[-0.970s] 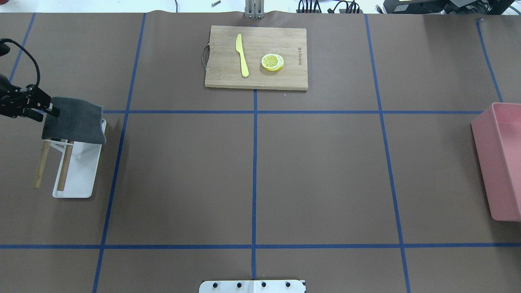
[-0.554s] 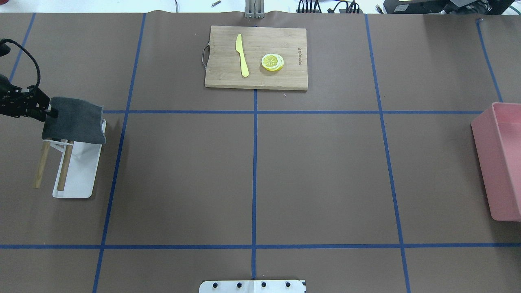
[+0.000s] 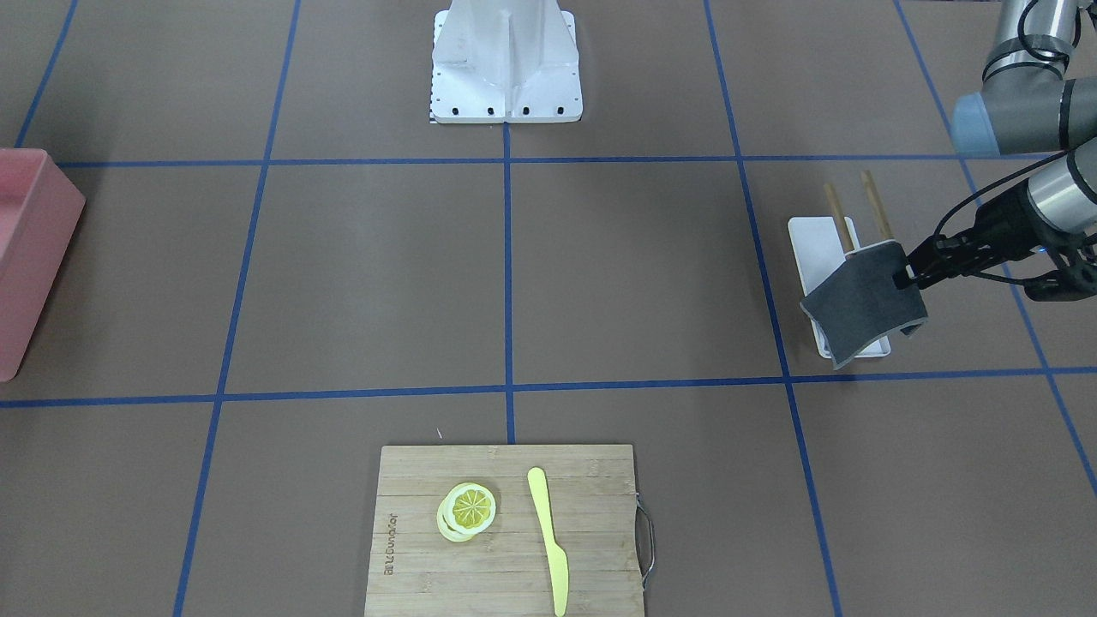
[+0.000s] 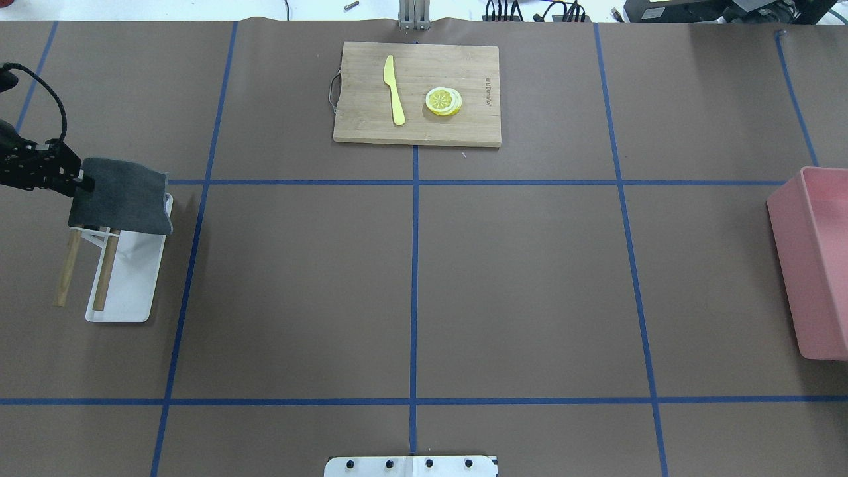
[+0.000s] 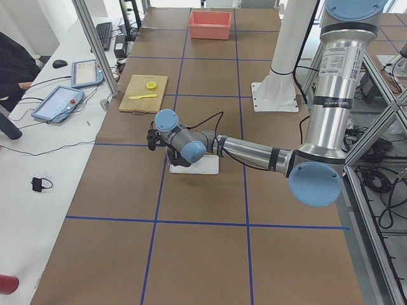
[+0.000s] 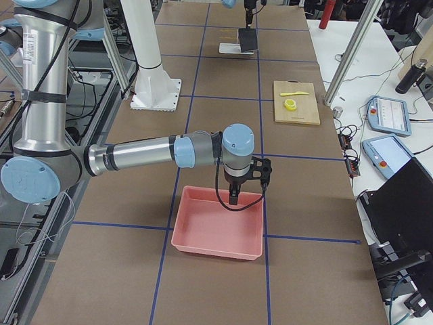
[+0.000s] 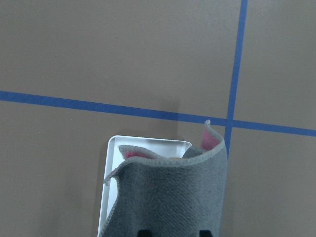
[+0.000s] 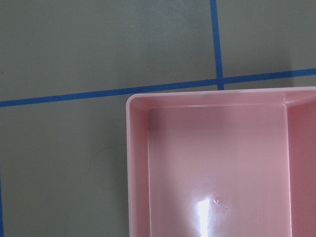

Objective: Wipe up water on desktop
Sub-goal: 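Lower the left gripper onto the grey cloth on the white rack and grasp it, then lift the grey cloth with the left gripper while the right arm approaches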

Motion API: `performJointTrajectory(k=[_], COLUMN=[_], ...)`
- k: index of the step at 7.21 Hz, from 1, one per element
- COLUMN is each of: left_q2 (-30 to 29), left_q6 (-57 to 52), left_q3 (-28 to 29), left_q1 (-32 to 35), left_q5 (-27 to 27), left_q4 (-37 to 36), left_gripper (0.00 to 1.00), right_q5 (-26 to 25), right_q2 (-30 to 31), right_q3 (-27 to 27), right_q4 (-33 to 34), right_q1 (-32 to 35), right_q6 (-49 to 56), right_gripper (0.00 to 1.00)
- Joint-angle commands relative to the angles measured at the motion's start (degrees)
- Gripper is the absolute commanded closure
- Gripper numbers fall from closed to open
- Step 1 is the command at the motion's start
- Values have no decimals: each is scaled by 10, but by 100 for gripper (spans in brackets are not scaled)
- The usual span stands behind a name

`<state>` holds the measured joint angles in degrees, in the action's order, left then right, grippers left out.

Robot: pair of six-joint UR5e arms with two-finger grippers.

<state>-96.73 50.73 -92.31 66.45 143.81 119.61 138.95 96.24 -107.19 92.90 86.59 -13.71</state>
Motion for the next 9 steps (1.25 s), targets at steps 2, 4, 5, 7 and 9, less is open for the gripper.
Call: performJointTrajectory(k=[2,4,5,7,9], left_q2=[0,5,5,5,4], left_q6=[2,2,2,2,6], left_q3=[-2,-7,-13,-33,-49], left_q1=[0,2,4,37,103], left_q5=[5,5,6,43,110], left_q4=[0,-1,-3,-10,-21], left_gripper=[97,100,100,100,100], right_q5=[3,7,8,6,3], right_q2=[-1,-11,-13,-12,-13], right_q3=[-1,-7,-12,-13,-31], right_q4=[0,24,34,31,30], right_q1=[0,0,1,0,-12], right_q6=[0,0,0,4,7], right_gripper=[0,0,0,0,0])
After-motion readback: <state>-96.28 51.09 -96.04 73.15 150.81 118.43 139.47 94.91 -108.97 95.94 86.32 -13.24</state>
